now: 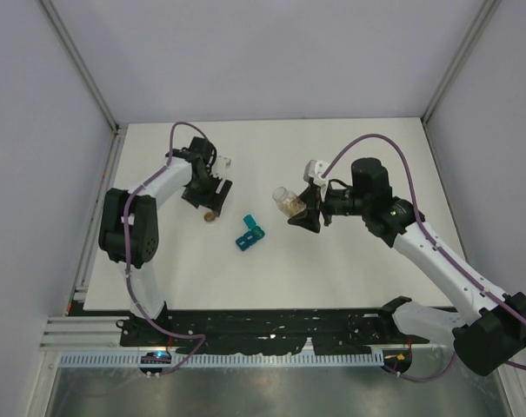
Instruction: Sort the pills into containers
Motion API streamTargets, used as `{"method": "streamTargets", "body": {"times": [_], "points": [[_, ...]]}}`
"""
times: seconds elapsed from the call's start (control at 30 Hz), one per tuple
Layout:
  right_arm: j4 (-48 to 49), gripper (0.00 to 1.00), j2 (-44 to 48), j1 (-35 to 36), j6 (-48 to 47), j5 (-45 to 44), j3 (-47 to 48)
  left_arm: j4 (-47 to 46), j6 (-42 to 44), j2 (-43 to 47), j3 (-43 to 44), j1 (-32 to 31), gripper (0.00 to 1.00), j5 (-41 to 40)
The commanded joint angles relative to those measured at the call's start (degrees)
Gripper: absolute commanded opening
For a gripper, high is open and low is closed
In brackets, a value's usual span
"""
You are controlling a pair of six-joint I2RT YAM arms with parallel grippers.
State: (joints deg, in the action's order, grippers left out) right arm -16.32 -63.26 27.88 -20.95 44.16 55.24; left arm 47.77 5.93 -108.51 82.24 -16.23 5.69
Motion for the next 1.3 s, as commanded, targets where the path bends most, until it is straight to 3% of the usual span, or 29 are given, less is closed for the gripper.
{"method": "streamTargets", "body": {"times": [0.0, 0.67, 1.27], "points": [[2.8, 0.06, 1.3, -0.5, -0.8, 0.1, -0.2, 1.4, -1.6, -0.8, 1.3, 0.1, 0.78, 2.0], [3.7, 0.05, 2.0, -0.8, 0.3, 2.4, -0.8, -0.1, -5.5, -4.6, 1.0, 0.0, 0.65, 1.7], [3.7, 0.06, 1.5, -1.0, 0.6, 3.1, -0.9, -2.3, -7.9, -5.5, -1.6, -2.2, 0.59, -1.0]]}}
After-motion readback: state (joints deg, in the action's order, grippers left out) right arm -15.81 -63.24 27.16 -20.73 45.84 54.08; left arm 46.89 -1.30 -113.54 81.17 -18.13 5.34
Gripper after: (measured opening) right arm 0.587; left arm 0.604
